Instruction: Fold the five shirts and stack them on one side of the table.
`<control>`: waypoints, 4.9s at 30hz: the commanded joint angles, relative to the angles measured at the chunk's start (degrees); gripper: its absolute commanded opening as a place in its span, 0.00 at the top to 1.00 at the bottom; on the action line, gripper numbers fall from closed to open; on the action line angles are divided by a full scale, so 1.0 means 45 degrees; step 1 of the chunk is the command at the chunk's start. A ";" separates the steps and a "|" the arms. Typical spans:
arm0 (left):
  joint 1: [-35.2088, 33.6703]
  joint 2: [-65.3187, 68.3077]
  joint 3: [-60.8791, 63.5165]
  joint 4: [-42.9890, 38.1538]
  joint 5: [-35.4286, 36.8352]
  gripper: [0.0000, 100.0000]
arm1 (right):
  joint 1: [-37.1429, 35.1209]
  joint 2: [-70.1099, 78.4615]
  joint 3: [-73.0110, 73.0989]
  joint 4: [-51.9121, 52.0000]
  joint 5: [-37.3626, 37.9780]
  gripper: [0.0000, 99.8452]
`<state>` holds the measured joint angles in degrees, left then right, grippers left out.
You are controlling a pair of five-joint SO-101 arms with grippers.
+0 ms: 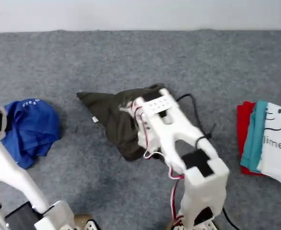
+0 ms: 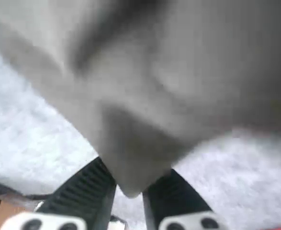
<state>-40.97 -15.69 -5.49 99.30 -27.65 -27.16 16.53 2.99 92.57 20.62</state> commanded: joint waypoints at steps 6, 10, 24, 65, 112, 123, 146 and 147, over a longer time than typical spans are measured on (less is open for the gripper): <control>-0.0020 -0.0488 0.0400 0.0059 -0.0059 0.82 | 0.0010 -0.4952 -0.4532 0.2139 0.0039 0.99; 0.0000 -0.0508 0.1455 -0.0176 -0.0059 0.82 | 0.0498 -0.6046 -0.6779 0.1436 0.0645 0.99; 0.2579 -0.0508 0.4171 -0.1973 -0.0059 0.82 | 0.2628 -0.6379 -1.0530 -0.2061 0.2735 0.99; 1.2991 0.2344 0.9680 -0.9885 0.3810 0.73 | 0.4015 -0.6007 -1.0491 -0.0225 0.2716 0.99; 0.6740 -0.6818 0.2042 -1.2269 0.1661 0.98 | 0.5480 -0.8293 -1.0764 -0.4015 0.5372 0.99; 0.6662 -0.6916 0.0557 -1.2484 -0.0879 0.98 | 0.5480 -0.9153 -1.0784 -0.7316 0.7385 0.99; 0.6662 -0.8967 0.0205 -0.7541 -0.5392 0.98 | 0.8391 -1.1751 -1.0725 -0.5656 0.9573 0.99; 0.6662 -0.8967 0.0205 -0.7404 -0.5705 0.98 | 0.8391 -1.1731 -1.0725 -0.5636 0.9573 0.99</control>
<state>-10.46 -55.87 -2.86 64.31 -49.80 9.76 -36.22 -43.87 66.90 62.90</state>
